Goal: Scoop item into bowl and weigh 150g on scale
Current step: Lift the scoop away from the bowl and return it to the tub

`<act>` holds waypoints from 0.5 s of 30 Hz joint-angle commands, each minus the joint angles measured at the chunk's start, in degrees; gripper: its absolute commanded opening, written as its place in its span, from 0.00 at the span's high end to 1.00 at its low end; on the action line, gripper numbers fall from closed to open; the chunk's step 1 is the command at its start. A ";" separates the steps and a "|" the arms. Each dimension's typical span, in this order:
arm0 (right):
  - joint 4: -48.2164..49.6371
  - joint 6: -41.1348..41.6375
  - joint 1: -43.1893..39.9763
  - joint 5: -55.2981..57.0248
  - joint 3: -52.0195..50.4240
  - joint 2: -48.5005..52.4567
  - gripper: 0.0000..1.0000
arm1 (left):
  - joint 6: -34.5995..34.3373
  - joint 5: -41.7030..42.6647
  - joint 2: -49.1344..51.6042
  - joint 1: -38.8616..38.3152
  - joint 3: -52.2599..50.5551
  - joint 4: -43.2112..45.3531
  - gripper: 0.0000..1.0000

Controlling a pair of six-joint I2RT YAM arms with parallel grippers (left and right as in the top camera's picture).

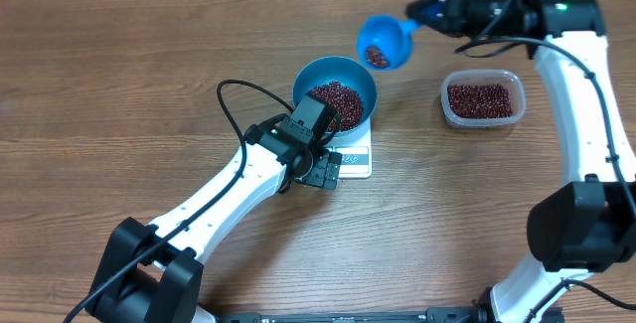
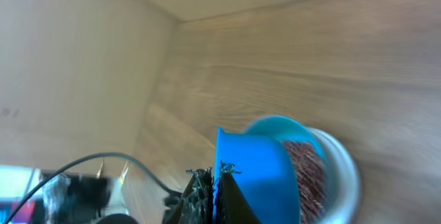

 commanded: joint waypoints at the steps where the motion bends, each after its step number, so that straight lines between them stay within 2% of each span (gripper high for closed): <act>1: -3.52 0.94 -3.43 6.51 1.46 -1.16 0.96 | 1.29 -0.94 0.39 -0.04 1.14 0.07 0.00; 5: -9.01 0.92 -5.14 16.94 1.36 -1.16 0.96 | 1.29 -0.94 0.39 -0.04 1.14 0.07 0.00; 9: -13.81 0.94 -5.33 33.38 1.36 -1.16 0.96 | 1.29 -0.94 0.42 -0.04 1.14 0.07 0.01; 15: -15.96 0.94 -5.33 43.80 1.33 -1.16 0.96 | 1.29 -0.94 0.42 -0.04 1.14 0.07 0.00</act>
